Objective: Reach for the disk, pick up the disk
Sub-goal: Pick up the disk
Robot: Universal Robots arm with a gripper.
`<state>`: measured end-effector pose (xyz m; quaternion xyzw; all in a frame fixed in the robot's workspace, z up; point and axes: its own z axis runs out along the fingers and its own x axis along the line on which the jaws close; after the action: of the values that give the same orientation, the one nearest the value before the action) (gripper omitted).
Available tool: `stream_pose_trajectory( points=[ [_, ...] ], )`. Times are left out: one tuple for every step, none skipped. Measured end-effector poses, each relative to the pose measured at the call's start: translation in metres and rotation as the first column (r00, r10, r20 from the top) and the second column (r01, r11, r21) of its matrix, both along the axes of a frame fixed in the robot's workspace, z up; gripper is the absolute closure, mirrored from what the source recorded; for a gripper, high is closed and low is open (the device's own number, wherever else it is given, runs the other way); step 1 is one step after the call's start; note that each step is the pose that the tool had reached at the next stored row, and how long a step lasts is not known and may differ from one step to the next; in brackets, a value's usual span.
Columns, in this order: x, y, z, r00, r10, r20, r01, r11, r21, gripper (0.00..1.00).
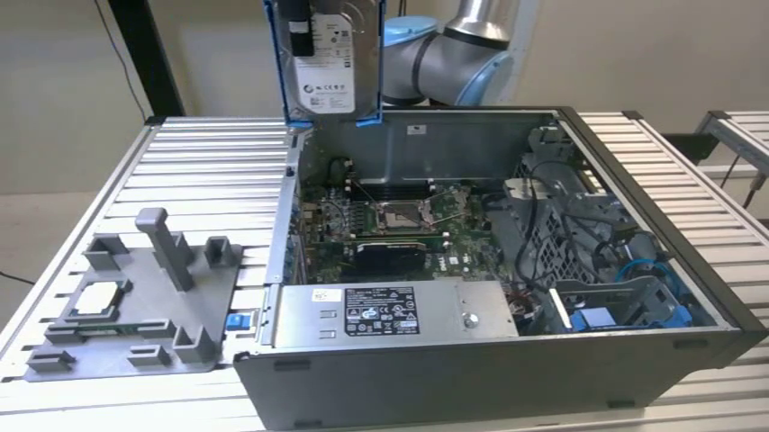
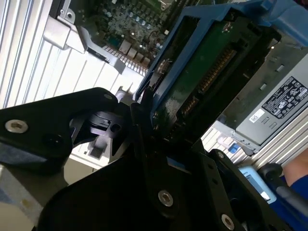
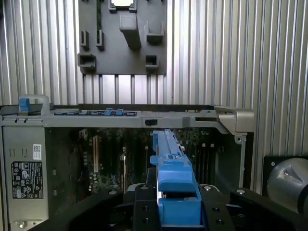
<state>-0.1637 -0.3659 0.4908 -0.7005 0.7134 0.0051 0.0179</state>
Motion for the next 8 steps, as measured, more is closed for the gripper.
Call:
stream_pose_trajectory(
  points=[
    [0.003, 0.0, 0.0, 1.0, 0.0, 0.0, 0.0, 1.0, 0.0, 1.0],
    [0.006, 0.0, 0.0, 1.0, 0.0, 0.0, 0.0, 1.0, 0.0, 1.0],
    [0.008, 0.0, 0.0, 1.0, 0.0, 0.0, 0.0, 1.0, 0.0, 1.0],
    [0.011, -0.0001, 0.0, 1.0, 0.0, 0.0, 0.0, 1.0, 0.0, 1.0],
    [0.014, -0.0001, 0.0, 1.0, 0.0, 0.0, 0.0, 1.0, 0.0, 1.0],
    [0.016, -0.0001, 0.0, 1.0, 0.0, 0.0, 0.0, 1.0, 0.0, 1.0],
    [0.019, -0.0001, 0.0, 1.0, 0.0, -0.0001, 0.0, 1.0, 0.0, 1.0],
    [0.022, -0.0001, 0.0, 1.0, 0.0, 0.0, 0.0, 1.0, -0.0001, 1.0]
  ],
)
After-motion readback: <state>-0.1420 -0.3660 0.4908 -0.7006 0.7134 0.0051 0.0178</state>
